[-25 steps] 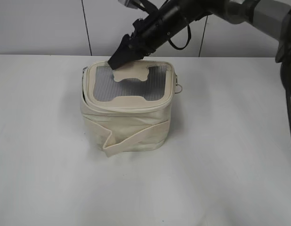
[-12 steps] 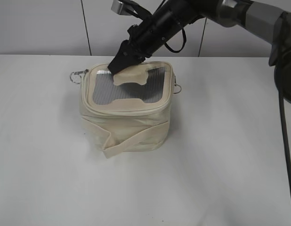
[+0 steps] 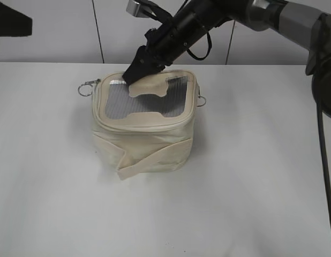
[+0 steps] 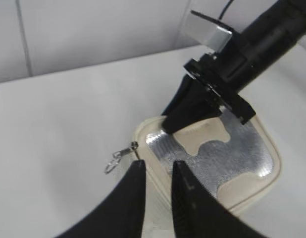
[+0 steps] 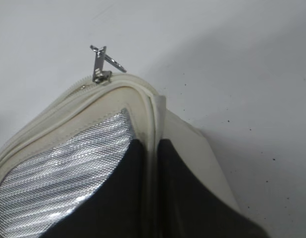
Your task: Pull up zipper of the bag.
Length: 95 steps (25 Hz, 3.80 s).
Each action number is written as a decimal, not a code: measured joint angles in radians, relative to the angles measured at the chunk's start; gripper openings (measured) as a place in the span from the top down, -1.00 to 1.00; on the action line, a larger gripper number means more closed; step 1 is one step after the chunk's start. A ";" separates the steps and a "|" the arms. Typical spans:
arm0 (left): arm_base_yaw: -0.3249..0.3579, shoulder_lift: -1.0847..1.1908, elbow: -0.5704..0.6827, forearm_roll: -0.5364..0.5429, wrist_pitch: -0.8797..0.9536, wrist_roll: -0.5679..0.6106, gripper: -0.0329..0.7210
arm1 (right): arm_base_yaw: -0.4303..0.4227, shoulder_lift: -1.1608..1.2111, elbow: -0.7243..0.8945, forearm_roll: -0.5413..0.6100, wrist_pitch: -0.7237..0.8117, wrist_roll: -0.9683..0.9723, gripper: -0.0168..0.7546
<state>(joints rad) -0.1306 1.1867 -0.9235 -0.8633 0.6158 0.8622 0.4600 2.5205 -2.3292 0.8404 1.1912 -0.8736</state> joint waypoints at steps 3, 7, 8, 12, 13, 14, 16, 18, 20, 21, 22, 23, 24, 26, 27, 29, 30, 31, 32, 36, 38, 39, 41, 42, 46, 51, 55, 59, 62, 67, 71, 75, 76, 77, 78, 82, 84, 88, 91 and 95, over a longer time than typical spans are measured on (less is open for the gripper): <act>0.194 0.157 -0.034 -0.277 0.240 0.363 0.51 | 0.000 0.000 0.000 0.000 0.001 0.000 0.79; 0.279 0.312 -0.038 -0.343 0.261 0.682 0.15 | 0.000 0.000 -0.002 -0.002 0.003 0.000 0.79; 0.274 0.345 -0.038 -0.346 0.265 0.744 0.03 | 0.000 0.000 -0.002 -0.002 0.003 0.000 0.79; 0.198 0.449 -0.039 -0.354 0.246 0.895 -0.30 | -0.001 0.000 -0.002 -0.001 0.003 0.000 0.79; 0.175 0.470 -0.039 -0.342 0.219 0.916 -0.32 | -0.001 0.000 -0.002 -0.001 0.003 0.000 0.79; 0.148 0.486 -0.039 -0.329 0.186 0.927 -0.33 | -0.001 0.000 -0.002 -0.001 0.003 0.000 0.79; 0.103 0.517 -0.039 -0.306 0.115 0.948 -0.35 | -0.002 0.000 -0.002 -0.001 0.003 0.000 0.79; 0.063 0.538 -0.039 -0.305 0.055 0.984 -0.35 | -0.002 0.000 -0.002 -0.001 0.003 0.000 0.80; 0.032 0.557 -0.040 -0.313 -0.010 1.013 -0.36 | -0.002 0.000 -0.002 -0.001 0.003 0.000 0.80; 0.019 0.566 -0.043 -0.317 -0.039 1.019 -0.36 | -0.002 0.000 -0.002 -0.001 0.003 0.000 0.80; 0.010 0.577 -0.046 -0.324 -0.058 1.025 -0.36 | -0.002 0.000 -0.002 -0.001 0.003 0.001 0.80; 0.006 0.589 -0.052 -0.328 -0.072 1.027 -0.36 | -0.002 0.000 -0.002 -0.001 0.003 0.002 0.80; 0.003 0.602 -0.061 -0.331 -0.078 1.030 -0.36 | -0.002 0.000 -0.002 -0.001 0.003 0.004 0.80; 0.001 0.624 -0.084 -0.336 -0.089 1.031 -0.36 | -0.002 0.000 -0.002 0.000 0.003 0.004 0.80; 0.001 0.633 -0.098 -0.337 -0.091 1.031 -0.35 | -0.002 0.000 -0.002 0.000 0.003 0.005 0.80; 0.001 0.648 -0.125 -0.339 -0.087 1.032 -0.31 | -0.002 0.000 -0.002 0.000 0.003 0.005 0.80; 0.001 0.655 -0.139 -0.339 -0.078 1.033 -0.29 | -0.002 0.000 -0.002 0.000 0.003 0.005 0.80; 0.001 0.663 -0.152 -0.342 -0.063 1.033 -0.25 | -0.002 0.000 -0.002 0.000 0.003 0.006 0.80; 0.000 0.669 -0.164 -0.343 -0.051 1.033 -0.22 | -0.002 0.000 -0.002 0.000 0.003 0.006 0.80; -0.013 0.688 -0.175 -0.344 -0.040 1.033 -0.12 | -0.002 0.000 -0.002 0.000 0.003 0.007 0.80; -0.023 0.688 -0.177 -0.361 -0.051 1.033 0.07 | -0.002 0.000 -0.002 0.000 0.003 0.007 0.80; -0.030 0.688 -0.180 -0.373 -0.065 1.033 0.27 | -0.002 0.000 -0.002 0.000 0.003 0.007 0.80; -0.041 0.688 -0.183 -0.383 -0.074 1.034 0.63 | -0.002 0.000 -0.002 0.000 0.003 0.007 0.81; -0.043 0.688 -0.183 -0.383 -0.074 1.034 0.80 | -0.002 0.000 -0.002 0.000 0.003 0.008 0.81; -0.047 0.680 -0.183 -0.365 -0.075 1.010 0.92 | -0.002 0.000 -0.002 0.000 0.003 0.022 0.81; -0.047 0.576 -0.138 -0.167 -0.071 0.822 0.92 | -0.002 0.000 -0.002 -0.001 -0.002 0.049 0.81; -0.050 0.470 -0.067 -0.041 -0.067 0.662 0.92 | -0.002 0.000 -0.002 0.000 -0.006 0.084 0.81; -0.058 0.360 0.018 -0.006 -0.063 0.617 0.92 | -0.002 0.000 -0.002 0.006 -0.006 0.101 0.81; -0.083 0.297 0.089 0.016 -0.058 0.589 0.92 | -0.002 0.000 -0.002 0.011 -0.006 0.115 0.81; -0.181 0.235 0.194 0.036 -0.045 0.510 0.92 | -0.002 0.000 -0.002 0.013 -0.007 0.127 0.82; -0.371 0.230 0.226 -0.004 -0.107 0.483 0.92 | -0.002 0.000 -0.002 0.017 -0.008 0.132 0.82; -0.581 0.253 0.227 -0.135 -0.316 0.478 0.92 | -0.002 0.000 -0.002 0.021 -0.001 0.137 0.82; -0.605 0.262 0.228 -0.166 -0.346 0.476 0.92 | -0.002 0.000 -0.002 0.021 0.000 0.147 0.82; -0.612 0.269 0.229 -0.197 -0.360 0.468 0.91 | -0.002 0.000 -0.002 0.020 0.000 0.159 0.81; -0.610 0.271 0.232 -0.215 -0.362 0.458 0.89 | -0.002 0.000 -0.002 0.020 0.000 0.167 0.75; -0.555 0.257 0.234 -0.248 -0.246 0.445 0.42 | -0.010 0.002 -0.051 -0.004 0.007 0.227 0.08; -0.497 0.230 0.234 -0.250 -0.163 0.427 0.04 | -0.025 0.002 -0.102 -0.048 0.014 0.289 -0.18; -0.332 0.153 0.234 -0.176 -0.047 0.314 -0.26 | -0.081 -0.013 -0.154 -0.154 0.016 0.413 -0.10; -0.189 0.130 0.204 -0.117 0.003 0.276 -0.23 | -0.136 -0.047 -0.148 -0.189 0.017 0.475 -0.01; -0.079 0.252 0.017 -0.089 0.144 0.277 -0.19 | -0.206 -0.149 -0.026 -0.192 0.016 0.504 0.06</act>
<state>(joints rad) -0.2100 1.4385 -0.9066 -0.9526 0.7598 1.1389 0.2544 2.3712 -2.3557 0.6488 1.2071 -0.3694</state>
